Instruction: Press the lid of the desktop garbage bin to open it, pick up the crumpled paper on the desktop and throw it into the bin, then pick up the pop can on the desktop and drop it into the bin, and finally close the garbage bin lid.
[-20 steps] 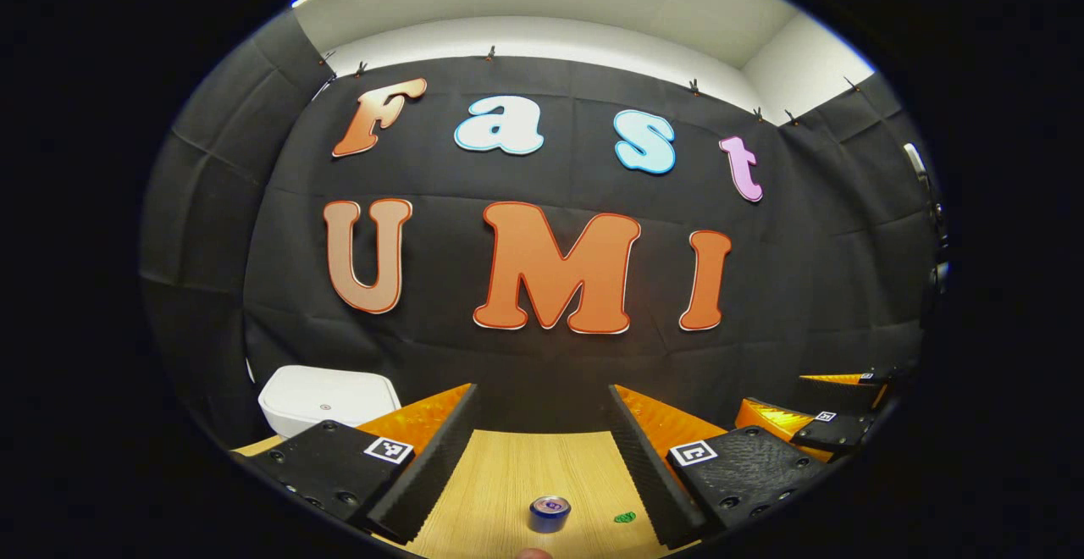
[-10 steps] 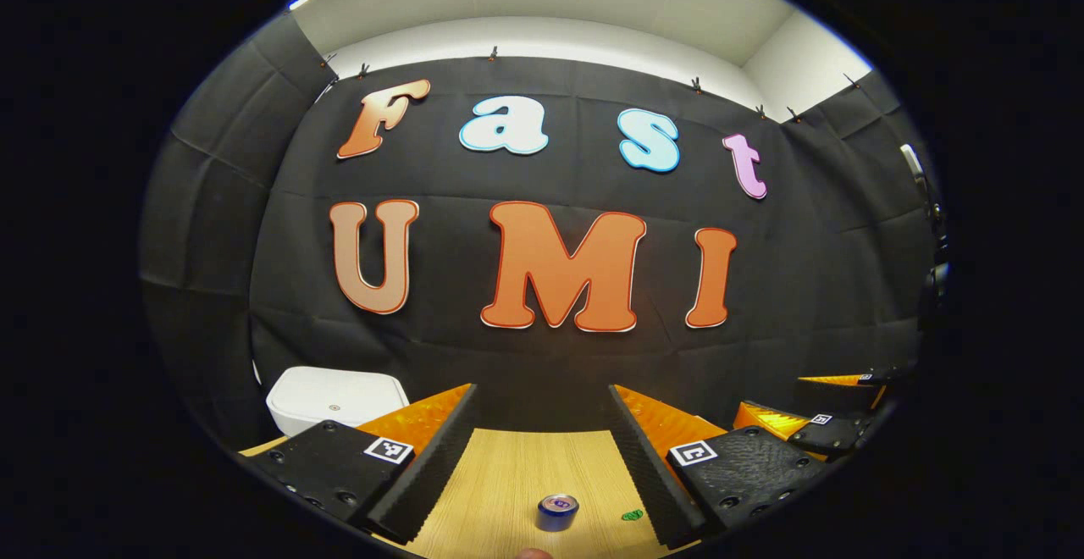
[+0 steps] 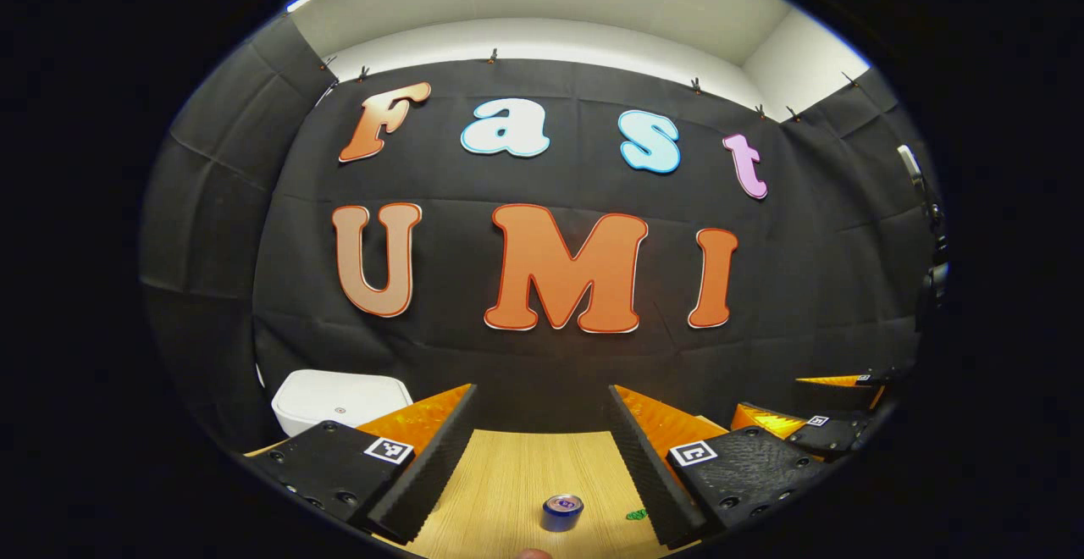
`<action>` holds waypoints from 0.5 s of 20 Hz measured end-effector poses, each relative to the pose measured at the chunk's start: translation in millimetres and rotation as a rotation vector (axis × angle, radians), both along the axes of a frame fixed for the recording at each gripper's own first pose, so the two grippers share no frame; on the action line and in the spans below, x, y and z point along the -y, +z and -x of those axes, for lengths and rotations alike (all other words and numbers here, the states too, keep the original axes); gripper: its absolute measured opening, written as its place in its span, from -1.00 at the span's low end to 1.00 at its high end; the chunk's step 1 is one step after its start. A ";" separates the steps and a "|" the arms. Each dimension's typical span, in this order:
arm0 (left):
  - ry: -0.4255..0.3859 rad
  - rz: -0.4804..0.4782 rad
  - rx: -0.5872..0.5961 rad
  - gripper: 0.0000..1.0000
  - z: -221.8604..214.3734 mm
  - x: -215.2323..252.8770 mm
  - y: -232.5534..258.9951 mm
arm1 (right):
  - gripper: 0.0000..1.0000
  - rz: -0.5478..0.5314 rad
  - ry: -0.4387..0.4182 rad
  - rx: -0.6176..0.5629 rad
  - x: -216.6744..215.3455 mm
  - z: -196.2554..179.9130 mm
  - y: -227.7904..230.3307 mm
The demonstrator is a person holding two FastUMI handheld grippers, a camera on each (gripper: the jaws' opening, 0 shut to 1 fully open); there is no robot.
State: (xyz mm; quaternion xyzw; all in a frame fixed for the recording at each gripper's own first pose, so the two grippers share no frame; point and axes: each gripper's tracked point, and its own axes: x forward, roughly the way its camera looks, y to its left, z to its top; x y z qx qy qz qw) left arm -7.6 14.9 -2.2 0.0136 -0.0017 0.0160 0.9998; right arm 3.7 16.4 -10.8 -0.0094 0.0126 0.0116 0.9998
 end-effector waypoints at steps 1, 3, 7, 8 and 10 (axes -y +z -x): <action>0.000 0.000 0.000 0.87 1.6 0.0 0.4 | 0.88 0.000 0.002 -0.003 -1.0 -0.1 -0.3; 0.003 -0.001 0.001 0.86 2.5 -1.4 0.4 | 0.87 -0.003 0.008 -0.007 -2.8 0.4 -1.7; -0.011 0.033 -0.007 0.84 3.3 -1.2 3.4 | 0.87 -0.017 0.014 0.003 -5.0 1.4 3.1; -0.006 0.024 0.000 0.87 3.9 -3.8 6.8 | 0.87 -0.013 0.013 0.004 -4.8 1.2 3.4; -0.005 0.026 0.010 0.87 4.3 -4.3 10.7 | 0.88 -0.009 0.012 0.000 -5.3 1.6 2.2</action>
